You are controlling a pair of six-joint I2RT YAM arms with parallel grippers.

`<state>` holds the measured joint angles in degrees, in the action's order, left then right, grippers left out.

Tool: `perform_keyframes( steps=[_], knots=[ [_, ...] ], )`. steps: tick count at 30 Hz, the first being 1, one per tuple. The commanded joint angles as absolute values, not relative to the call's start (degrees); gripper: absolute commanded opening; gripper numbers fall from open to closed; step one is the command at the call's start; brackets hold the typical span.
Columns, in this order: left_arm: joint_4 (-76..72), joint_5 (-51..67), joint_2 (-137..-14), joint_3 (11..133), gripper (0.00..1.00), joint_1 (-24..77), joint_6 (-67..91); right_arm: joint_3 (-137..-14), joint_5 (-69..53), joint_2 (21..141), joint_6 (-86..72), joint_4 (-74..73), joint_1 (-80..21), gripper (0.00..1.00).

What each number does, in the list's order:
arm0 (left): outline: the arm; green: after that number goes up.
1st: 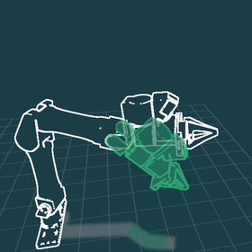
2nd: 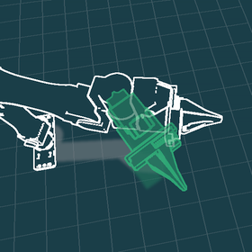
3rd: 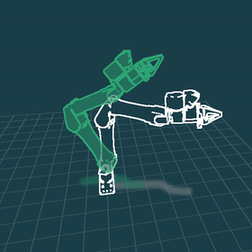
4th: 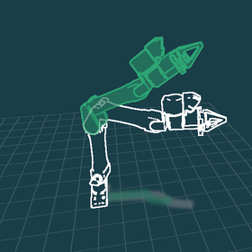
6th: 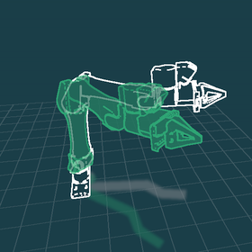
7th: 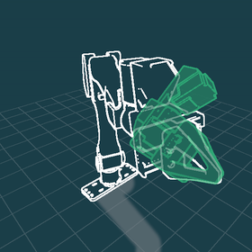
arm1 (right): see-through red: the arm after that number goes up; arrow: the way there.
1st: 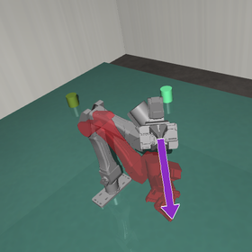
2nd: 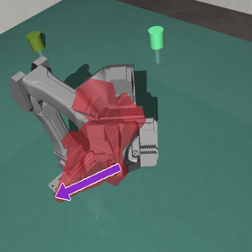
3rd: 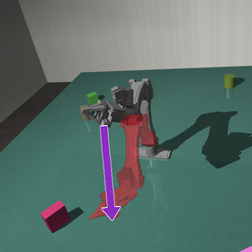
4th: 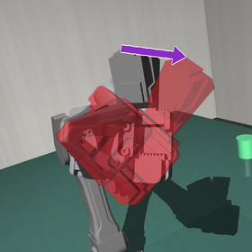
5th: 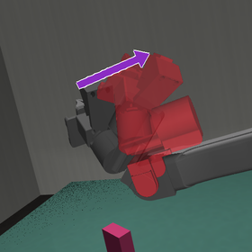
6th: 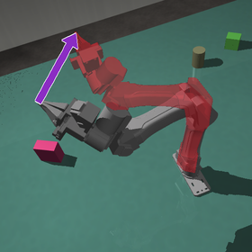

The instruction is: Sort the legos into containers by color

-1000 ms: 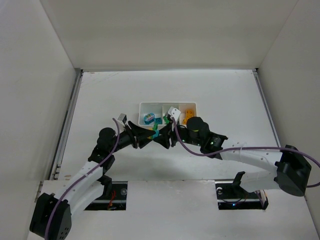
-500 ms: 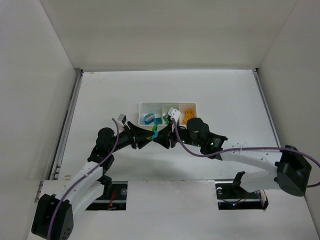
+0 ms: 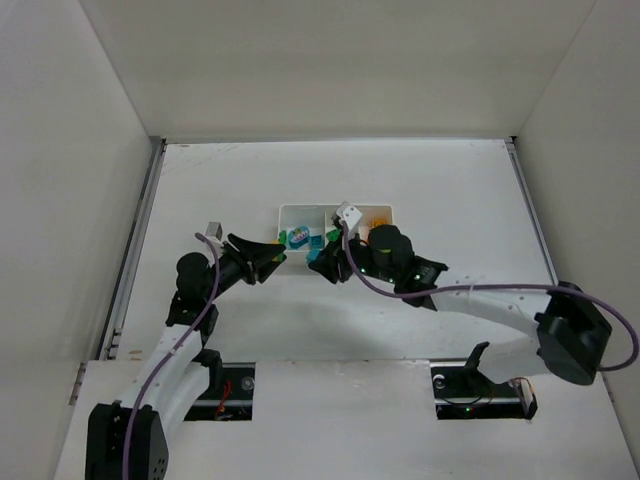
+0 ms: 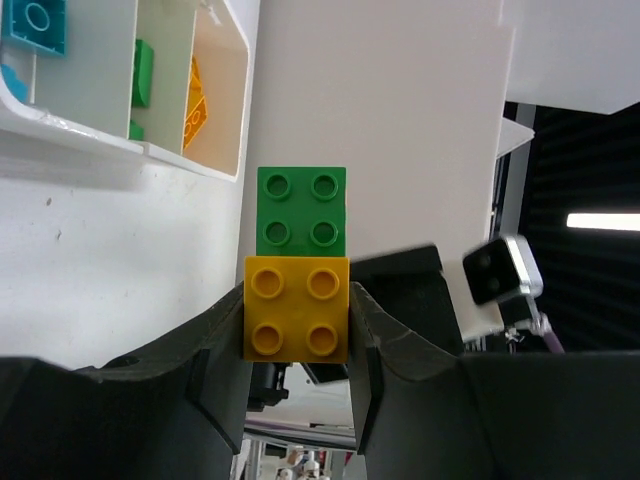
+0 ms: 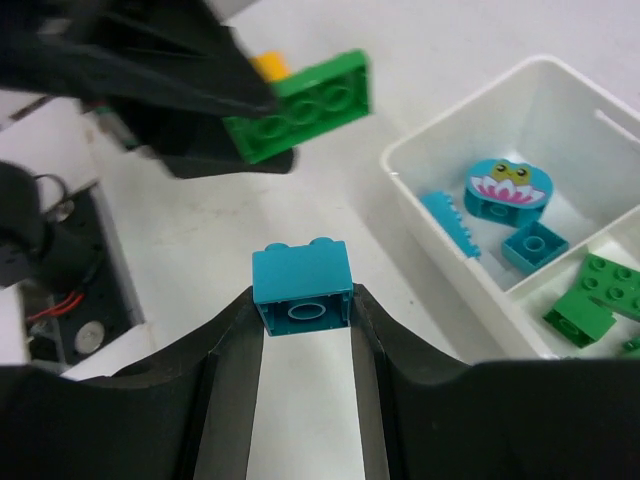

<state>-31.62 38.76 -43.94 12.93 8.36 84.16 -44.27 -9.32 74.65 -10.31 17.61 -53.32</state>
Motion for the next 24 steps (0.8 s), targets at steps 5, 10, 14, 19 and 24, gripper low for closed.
perform_keyframes(
  steps=[5, 10, 14, 19, 24],
  knots=[
    [-34.0, 39.5, -38.7, 13.5, 0.17, 7.5, 81.8, -55.7, 1.1, 87.9, -10.3, 22.2, -50.4, 0.37],
    [-34.5, 39.3, -37.6, 11.7, 0.17, 8.0, 81.2, -60.8, 4.7, 93.9, -11.2, 22.3, -49.4, 0.39],
    [-35.2, 38.9, -36.0, 10.0, 0.17, 8.1, 81.6, -64.0, 6.6, 97.6, -12.0, 22.1, -49.1, 0.52],
    [-36.4, 38.8, -35.6, 9.1, 0.17, 8.1, 81.4, -65.1, 7.5, 97.7, -14.5, 21.8, -48.5, 0.74],
    [-40.0, 38.3, -36.3, 8.2, 0.17, 8.7, 80.4, -59.7, 9.3, 89.9, -21.9, 20.3, -47.4, 0.75]
  ],
)
